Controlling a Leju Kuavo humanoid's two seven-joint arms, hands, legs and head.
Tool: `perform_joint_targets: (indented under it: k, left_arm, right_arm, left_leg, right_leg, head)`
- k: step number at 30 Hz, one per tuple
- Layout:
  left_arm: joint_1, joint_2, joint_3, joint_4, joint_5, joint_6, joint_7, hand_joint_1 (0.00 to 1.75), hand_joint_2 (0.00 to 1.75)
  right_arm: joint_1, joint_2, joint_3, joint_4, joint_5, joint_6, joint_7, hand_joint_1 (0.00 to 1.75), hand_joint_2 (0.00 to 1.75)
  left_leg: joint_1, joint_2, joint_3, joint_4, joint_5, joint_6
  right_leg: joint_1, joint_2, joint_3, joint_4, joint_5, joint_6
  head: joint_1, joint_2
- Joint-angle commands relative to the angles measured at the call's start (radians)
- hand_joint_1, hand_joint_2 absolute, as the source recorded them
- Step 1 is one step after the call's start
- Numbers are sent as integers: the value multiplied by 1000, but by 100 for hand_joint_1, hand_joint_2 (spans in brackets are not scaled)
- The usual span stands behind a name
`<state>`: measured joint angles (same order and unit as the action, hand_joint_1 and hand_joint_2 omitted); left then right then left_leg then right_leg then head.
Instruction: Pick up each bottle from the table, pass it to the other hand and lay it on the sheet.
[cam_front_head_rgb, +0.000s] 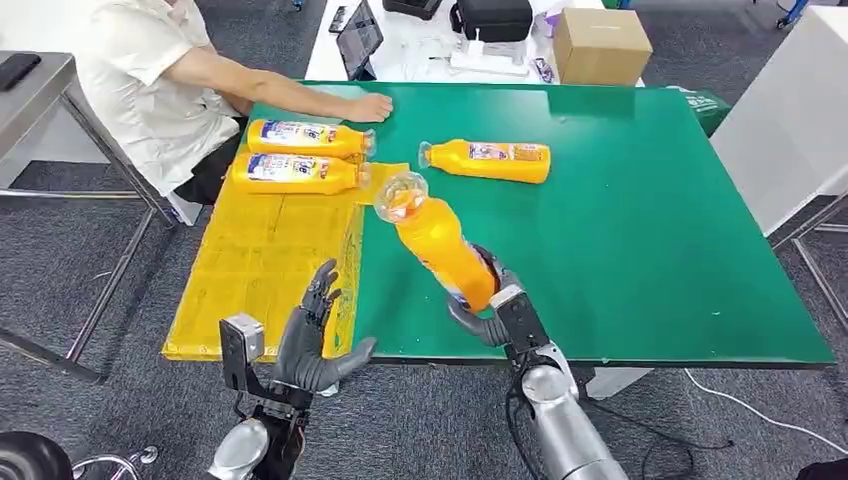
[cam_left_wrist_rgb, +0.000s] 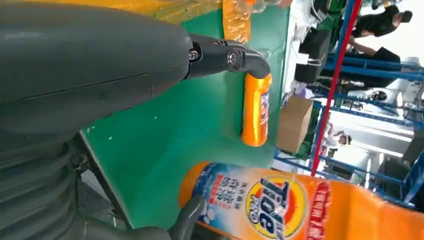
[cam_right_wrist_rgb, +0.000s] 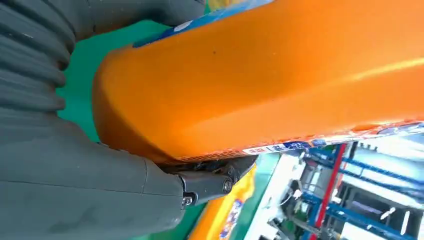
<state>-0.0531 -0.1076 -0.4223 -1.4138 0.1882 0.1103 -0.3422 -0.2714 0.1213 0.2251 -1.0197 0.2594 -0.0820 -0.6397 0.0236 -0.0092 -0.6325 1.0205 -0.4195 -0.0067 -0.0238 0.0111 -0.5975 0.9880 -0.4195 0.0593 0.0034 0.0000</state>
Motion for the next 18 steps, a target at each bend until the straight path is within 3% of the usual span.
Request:
perform_joint_targets:
  k: [1, 9, 18]
  left_arm:
    - [-76, -3, -39, 125, -11, 11, 14, 0, 175]
    - [-75, -13, -36, 102, 10, 3, 12, 0, 175]
    - [-70, -21, -22, 85, 105, -43, 32, 0, 175]
  right_arm:
    - [-30, 43, 209, 104, 40, -5, 1, 175, 175]
    - [-32, 59, 271, 161, 47, 35, -1, 175, 175]
    - [-35, 69, 324, 201, 94, -23, -10, 175, 175]
  left_leg:
    - [0, 2, 4, -1, -1, 1]
    - [1, 1, 3, -1, -1, 1]
    - [0, 1, 5, -1, -1, 2]
  right_leg:
    - [1, 0, 3, -1, 0, -3]
    - [1, 0, 3, -1, 0, -2]
    - [1, -1, 5, -2, -1, -4]
  head:
    - [0, 0]
    - [0, 0]
    - [0, 0]
